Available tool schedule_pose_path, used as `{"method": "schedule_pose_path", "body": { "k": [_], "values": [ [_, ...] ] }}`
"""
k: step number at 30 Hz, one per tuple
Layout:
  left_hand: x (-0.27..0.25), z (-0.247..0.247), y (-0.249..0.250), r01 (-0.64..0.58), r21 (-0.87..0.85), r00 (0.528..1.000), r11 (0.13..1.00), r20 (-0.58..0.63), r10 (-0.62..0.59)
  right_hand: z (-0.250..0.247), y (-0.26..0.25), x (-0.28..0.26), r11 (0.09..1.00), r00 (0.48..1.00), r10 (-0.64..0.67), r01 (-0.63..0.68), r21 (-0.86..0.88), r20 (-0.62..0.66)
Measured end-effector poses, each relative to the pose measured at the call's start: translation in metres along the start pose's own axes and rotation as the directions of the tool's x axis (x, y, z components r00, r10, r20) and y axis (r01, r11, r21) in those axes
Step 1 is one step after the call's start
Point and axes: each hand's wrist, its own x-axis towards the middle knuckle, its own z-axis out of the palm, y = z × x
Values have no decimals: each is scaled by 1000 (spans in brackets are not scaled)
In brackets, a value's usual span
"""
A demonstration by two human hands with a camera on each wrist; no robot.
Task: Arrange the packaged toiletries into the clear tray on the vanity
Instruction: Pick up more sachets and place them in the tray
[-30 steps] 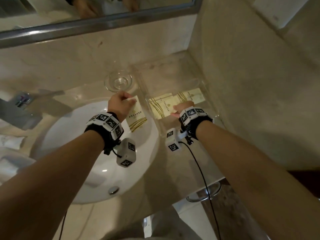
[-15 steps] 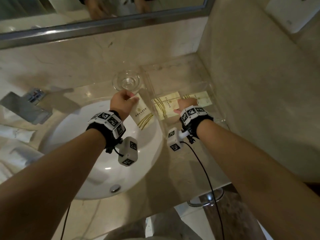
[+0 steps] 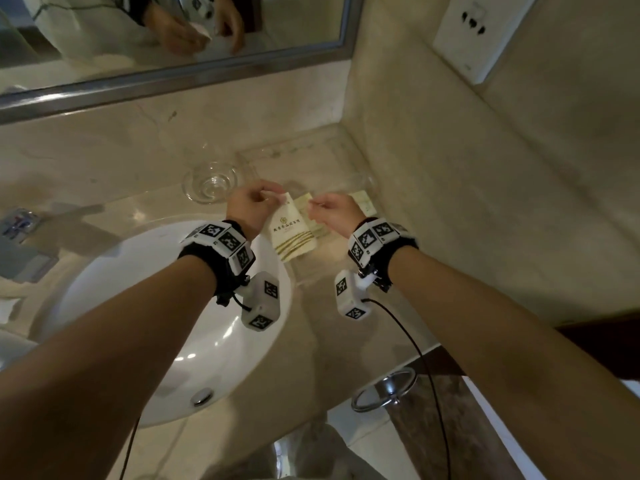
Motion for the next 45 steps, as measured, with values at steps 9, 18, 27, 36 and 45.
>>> {"method": "schedule_pose_path", "body": {
  "k": [9, 18, 27, 36, 45],
  "values": [
    [-1, 41, 16, 26, -18, 998, 999, 59, -25, -30, 8, -9, 988, 975, 60, -88, 126, 216],
    [6, 51, 4, 110, 3, 987, 994, 114, -109, -69, 33, -4, 698, 870, 480, -299, 651, -115],
    [18, 41, -14, 166, -46, 985, 985, 56, -164, -62, 51, 30, 638, 814, 578, -409, 653, -56],
    [28, 27, -23, 181, -18, 984, 983, 1, -181, -51, 54, 62, 668, 840, 542, -412, 620, -26],
    [25, 14, -20, 173, 14, 985, 985, -13, -173, -54, 62, 68, 853, 825, 507, -439, 284, -249]
  ]
}}
